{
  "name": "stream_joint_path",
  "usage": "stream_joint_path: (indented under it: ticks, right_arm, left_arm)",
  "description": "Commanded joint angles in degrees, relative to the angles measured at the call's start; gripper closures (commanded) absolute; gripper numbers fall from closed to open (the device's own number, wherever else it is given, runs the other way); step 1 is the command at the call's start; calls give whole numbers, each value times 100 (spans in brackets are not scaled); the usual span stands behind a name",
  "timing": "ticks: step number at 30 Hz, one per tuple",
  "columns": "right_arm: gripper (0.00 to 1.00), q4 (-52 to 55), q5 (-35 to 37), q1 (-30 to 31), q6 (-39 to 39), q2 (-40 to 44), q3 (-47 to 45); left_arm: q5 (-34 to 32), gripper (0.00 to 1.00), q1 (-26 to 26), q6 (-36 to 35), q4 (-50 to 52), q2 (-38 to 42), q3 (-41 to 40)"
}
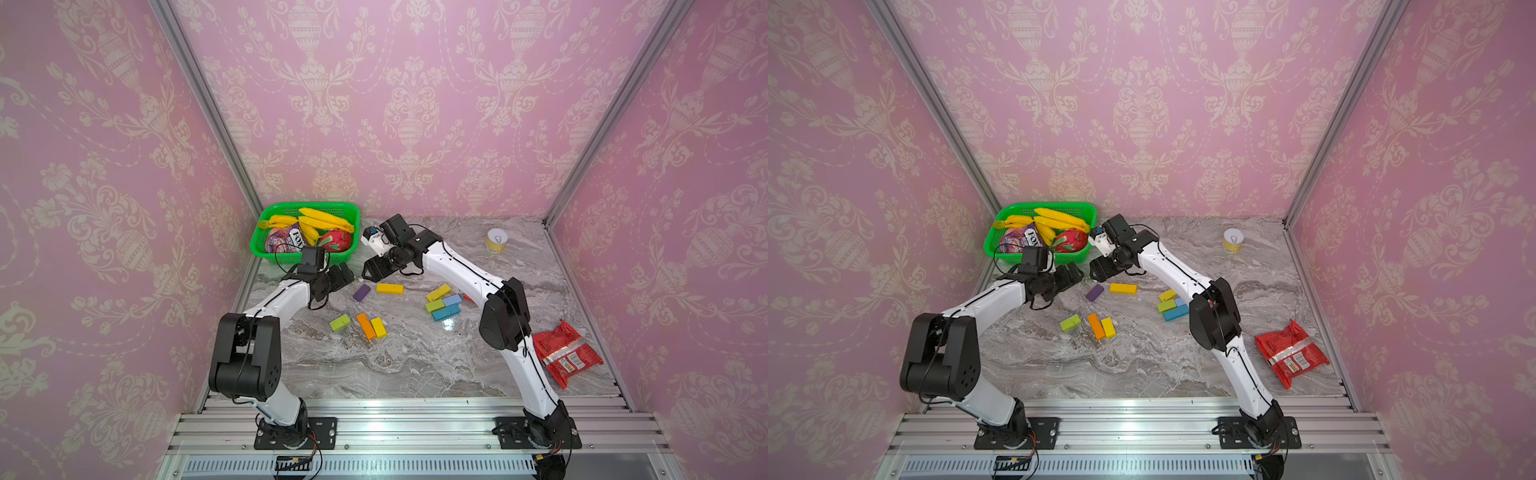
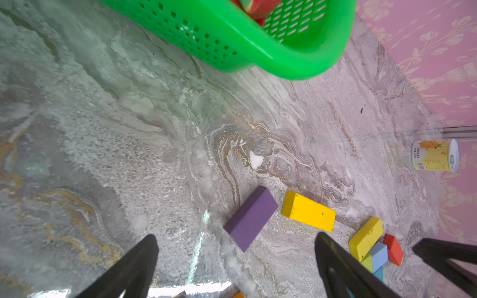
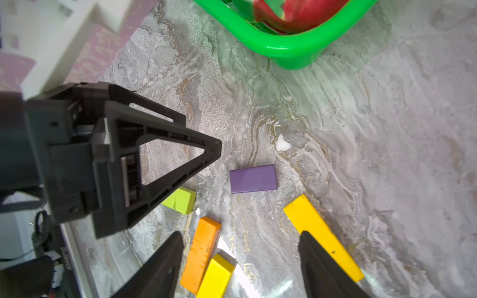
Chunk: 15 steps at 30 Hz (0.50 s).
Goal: Assemble the letter p with building blocks
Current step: Assemble the building block at the center of the board.
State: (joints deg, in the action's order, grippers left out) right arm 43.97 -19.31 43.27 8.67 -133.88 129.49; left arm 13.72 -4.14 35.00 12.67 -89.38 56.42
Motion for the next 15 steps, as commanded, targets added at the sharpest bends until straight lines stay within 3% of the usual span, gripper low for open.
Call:
stream_joint_path:
  ticks: [1, 5, 8, 15]
  right_arm:
    - [22, 367, 37, 233, 1928, -318, 504]
    - [23, 525, 115, 394, 3070, -730, 986]
    - [22, 850, 586, 544, 3360, -1015, 1283]
    - [23, 594, 1581, 718, 3937, -1191, 875]
  left_arm:
    - [-468, 1, 158, -177, 300, 774, -111]
    - [-761, 1, 345, -91, 538, 1402, -275]
    - [-867, 1, 483, 45, 538, 1953, -501]
    - [-875, 1, 502, 10, 821, 2448, -474]
